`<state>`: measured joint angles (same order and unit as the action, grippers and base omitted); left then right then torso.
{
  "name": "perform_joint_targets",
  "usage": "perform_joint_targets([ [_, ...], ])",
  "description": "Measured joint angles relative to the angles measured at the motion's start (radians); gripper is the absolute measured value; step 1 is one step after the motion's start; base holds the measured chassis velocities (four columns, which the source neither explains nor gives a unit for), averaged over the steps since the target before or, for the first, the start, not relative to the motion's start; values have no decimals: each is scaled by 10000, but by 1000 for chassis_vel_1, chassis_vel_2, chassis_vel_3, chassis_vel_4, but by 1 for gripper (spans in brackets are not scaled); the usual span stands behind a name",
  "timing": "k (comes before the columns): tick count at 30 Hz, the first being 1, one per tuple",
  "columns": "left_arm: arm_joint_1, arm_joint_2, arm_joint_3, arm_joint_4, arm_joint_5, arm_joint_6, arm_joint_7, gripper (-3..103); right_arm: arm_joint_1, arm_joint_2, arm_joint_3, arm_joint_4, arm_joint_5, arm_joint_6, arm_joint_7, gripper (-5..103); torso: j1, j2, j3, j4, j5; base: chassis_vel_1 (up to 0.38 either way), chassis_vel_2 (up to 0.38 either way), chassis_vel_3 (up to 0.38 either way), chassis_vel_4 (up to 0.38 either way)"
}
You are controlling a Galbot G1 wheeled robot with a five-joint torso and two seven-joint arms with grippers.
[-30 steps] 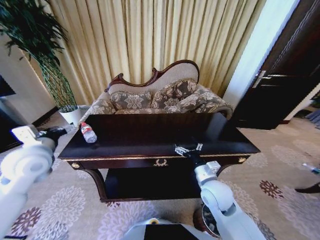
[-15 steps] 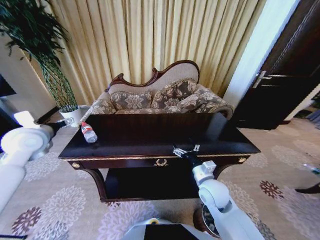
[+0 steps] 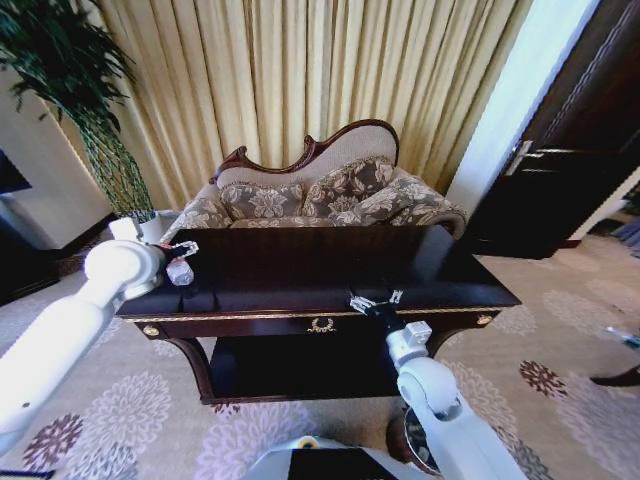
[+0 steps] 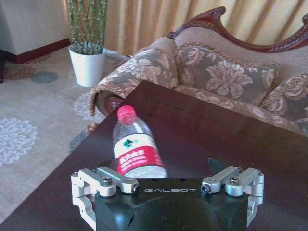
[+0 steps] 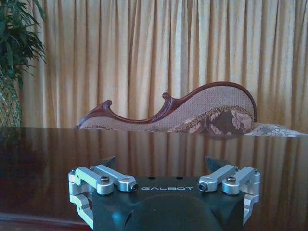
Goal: Move to the front of the table and place the trash on the table into the trash bin.
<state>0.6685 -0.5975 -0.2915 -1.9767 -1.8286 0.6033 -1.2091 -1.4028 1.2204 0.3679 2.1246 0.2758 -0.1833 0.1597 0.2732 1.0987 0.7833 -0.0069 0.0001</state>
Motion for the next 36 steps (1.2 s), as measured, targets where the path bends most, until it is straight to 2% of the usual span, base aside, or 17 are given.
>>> perform_joint_targets([
  [7, 247, 88, -174, 284, -97, 32, -157, 100, 130, 283, -162, -320, -255, 137, -19, 100, 0, 1, 0, 0, -2, 0, 0, 0, 0],
  [17, 309, 53, -170, 870, 198, 35, -7, 100, 58, 382, -153, -385, -398, 229, -19, 100, -1, 1, 0, -1, -2, 0, 0, 0, 0],
  [23, 233, -65, -16, 1327, 655, 16, 308, 100, 74, 369, -122, -438, -394, 321, -21, 100, -1, 1, 0, -1, -3, 0, 0, 0, 0],
  [36, -212, -244, 494, 1714, 673, -7, 371, 100, 86, 462, -41, -563, -398, 573, -41, 100, -1, 1, 0, -1, -1, 0, 0, 0, 0],
])
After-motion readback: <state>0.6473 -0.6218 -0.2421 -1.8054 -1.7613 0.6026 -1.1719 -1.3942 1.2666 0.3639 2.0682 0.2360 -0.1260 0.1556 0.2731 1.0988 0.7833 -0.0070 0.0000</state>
